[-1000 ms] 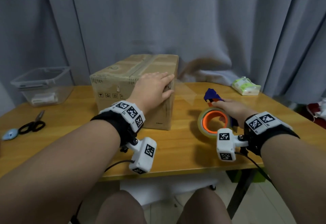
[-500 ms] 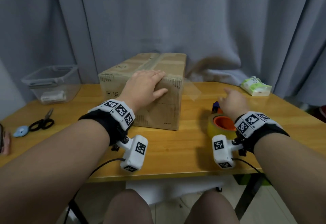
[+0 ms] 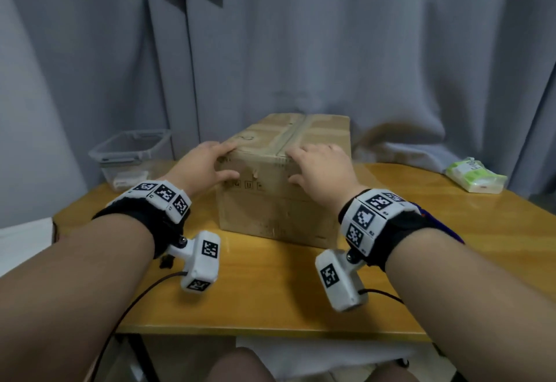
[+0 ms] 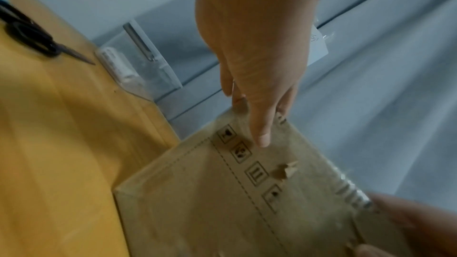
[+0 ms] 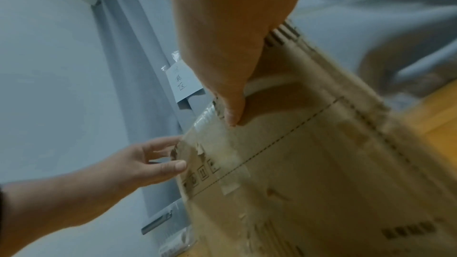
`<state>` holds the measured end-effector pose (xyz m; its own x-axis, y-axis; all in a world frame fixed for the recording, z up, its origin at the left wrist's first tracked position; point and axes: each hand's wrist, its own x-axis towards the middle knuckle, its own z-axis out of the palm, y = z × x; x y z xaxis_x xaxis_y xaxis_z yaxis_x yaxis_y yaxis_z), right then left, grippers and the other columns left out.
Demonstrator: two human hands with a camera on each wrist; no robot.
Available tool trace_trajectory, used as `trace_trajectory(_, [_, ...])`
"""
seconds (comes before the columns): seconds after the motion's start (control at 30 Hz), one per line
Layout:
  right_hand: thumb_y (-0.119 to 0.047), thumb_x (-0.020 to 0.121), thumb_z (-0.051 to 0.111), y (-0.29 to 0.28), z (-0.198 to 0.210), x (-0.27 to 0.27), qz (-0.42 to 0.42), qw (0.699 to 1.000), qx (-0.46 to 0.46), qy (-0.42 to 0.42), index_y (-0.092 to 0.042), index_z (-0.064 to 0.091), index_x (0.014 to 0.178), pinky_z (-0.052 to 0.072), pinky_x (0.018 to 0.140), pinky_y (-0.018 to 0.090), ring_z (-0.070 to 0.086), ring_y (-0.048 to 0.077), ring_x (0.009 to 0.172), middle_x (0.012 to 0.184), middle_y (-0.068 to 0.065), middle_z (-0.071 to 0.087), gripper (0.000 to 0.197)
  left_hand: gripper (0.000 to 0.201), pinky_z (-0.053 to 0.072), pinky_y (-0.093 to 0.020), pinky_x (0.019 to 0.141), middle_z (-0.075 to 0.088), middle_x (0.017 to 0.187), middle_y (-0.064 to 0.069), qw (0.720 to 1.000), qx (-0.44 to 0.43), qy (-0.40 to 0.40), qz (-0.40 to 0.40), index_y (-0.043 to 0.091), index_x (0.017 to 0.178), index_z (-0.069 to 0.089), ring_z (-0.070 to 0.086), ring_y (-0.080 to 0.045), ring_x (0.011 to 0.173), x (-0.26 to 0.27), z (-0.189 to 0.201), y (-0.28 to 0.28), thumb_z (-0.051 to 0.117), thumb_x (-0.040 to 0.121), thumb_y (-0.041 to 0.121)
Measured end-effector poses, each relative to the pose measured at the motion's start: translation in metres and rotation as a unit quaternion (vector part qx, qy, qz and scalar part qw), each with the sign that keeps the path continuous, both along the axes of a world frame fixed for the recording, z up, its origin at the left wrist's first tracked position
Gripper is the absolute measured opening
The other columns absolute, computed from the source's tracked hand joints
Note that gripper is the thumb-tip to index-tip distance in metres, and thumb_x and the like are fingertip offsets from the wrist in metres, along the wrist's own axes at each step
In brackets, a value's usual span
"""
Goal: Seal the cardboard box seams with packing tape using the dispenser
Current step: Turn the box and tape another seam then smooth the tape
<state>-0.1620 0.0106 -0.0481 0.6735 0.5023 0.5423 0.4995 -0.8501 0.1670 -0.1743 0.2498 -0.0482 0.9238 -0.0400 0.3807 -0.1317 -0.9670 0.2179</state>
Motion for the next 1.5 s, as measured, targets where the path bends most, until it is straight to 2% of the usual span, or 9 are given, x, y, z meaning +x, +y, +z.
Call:
trace_trajectory(0.23, [-0.038,0.084,0.066,-0.067,0.013,0.005,-0.039,0.997,0.013,0.07,-0.026,0.05,0.132,0.041,0.099,0.038,0.055,0.025,0.117,0.126,0.002,0.061,0.052,0.056,0.038,-0.021,0.091,0.037,0.104,0.002,0.99,-0.094,-0.07,-0.078,0.028,0.134,0.05,0.045,-0.009,0.09,-0.014,-0.013,-0.047,0.07,0.082,0.03])
trace_trajectory(0.4, [-0.049,0.084,0.06,-0.055,0.019,-0.003,0.016,0.999,0.005,0.047,-0.029,0.058,0.12,0.048,0.086,0.037,0.061,0.019,0.1,0.108,-0.004,0.067,0.042,0.051,0.04,-0.019,0.088,0.041,0.098,0.006,0.98,-0.13,-0.097,-0.112,0.027,0.13,0.055,0.046,-0.006,0.089,-0.013,-0.015,-0.048,0.07,0.081,0.031])
trace_trajectory(0.53, [-0.035,0.088,0.059,-0.005,0.009,-0.009,0.091,0.995,0.005,-0.033,-0.021,0.059,0.115,0.044,0.083,0.035,0.059,0.022,0.098,0.104,0.0,0.063,0.03,0.04,0.037,-0.02,0.097,0.058,0.113,0.007,0.977,-0.103,-0.122,-0.14,0.023,0.124,0.061,0.051,-0.005,0.104,-0.015,-0.009,-0.04,0.068,0.084,0.025])
trace_trajectory(0.77, [-0.007,0.063,0.081,0.022,-0.005,0.0,0.093,0.979,-0.002,-0.183,-0.012,0.065,0.069,0.037,0.043,0.023,0.056,0.021,0.051,0.065,0.002,0.06,0.018,0.023,0.04,-0.015,0.095,0.069,0.111,0.002,0.964,-0.17,-0.143,-0.145,0.018,0.108,0.071,0.061,-0.008,0.105,-0.017,-0.011,-0.042,0.067,0.085,0.017])
trace_trajectory(0.93, [-0.005,0.073,0.071,0.022,-0.019,0.004,0.136,0.965,0.024,-0.224,-0.01,0.064,0.073,0.037,0.048,0.029,0.057,0.023,0.059,0.077,0.005,0.063,0.008,0.022,0.036,-0.007,0.094,0.068,0.115,0.002,0.958,-0.194,-0.138,-0.159,0.017,0.106,0.071,0.059,-0.004,0.106,-0.017,-0.015,-0.038,0.066,0.085,0.013])
trace_trajectory(1.17, [-0.007,0.079,0.063,0.021,-0.028,0.008,0.142,0.957,0.042,-0.248,-0.009,0.063,0.076,0.041,0.052,0.032,0.057,0.025,0.063,0.081,0.007,0.064,0.004,0.031,0.049,-0.033,0.087,0.071,0.095,-0.004,0.956,-0.217,-0.052,-0.188,0.013,0.094,0.072,0.062,-0.012,0.087,0.002,0.006,-0.051,0.047,0.096,0.032])
trace_trajectory(1.3, [-0.009,0.081,0.064,0.017,-0.021,0.01,0.171,0.952,0.022,-0.253,-0.008,0.065,0.078,0.044,0.047,0.032,0.057,0.025,0.06,0.079,0.008,0.063,0.004,0.027,0.041,-0.017,0.095,0.066,0.119,0.004,0.96,-0.186,-0.059,-0.201,0.02,0.118,0.066,0.058,-0.002,0.108,0.009,-0.005,-0.048,0.053,0.095,0.026])
trace_trajectory(1.4, [-0.022,0.081,0.056,0.007,0.001,0.006,0.218,0.961,-0.017,-0.167,-0.011,0.068,0.088,0.043,0.044,0.029,0.056,0.024,0.059,0.087,0.01,0.062,0.018,0.031,0.034,-0.006,0.094,0.059,0.124,0.011,0.959,-0.15,-0.074,-0.23,0.02,0.125,0.061,0.051,0.002,0.111,0.007,-0.011,-0.045,0.054,0.094,0.02])
trace_trajectory(1.5, [-0.036,0.081,0.043,-0.004,0.015,0.003,0.169,0.983,0.008,-0.073,-0.018,0.059,0.117,0.047,0.057,0.031,0.06,0.026,0.076,0.104,0.007,0.06,0.043,0.039,0.032,-0.012,0.099,0.054,0.13,0.012,0.964,-0.12,-0.071,-0.226,0.021,0.131,0.055,0.048,-0.004,0.118,0.004,-0.013,-0.044,0.058,0.092,0.021])
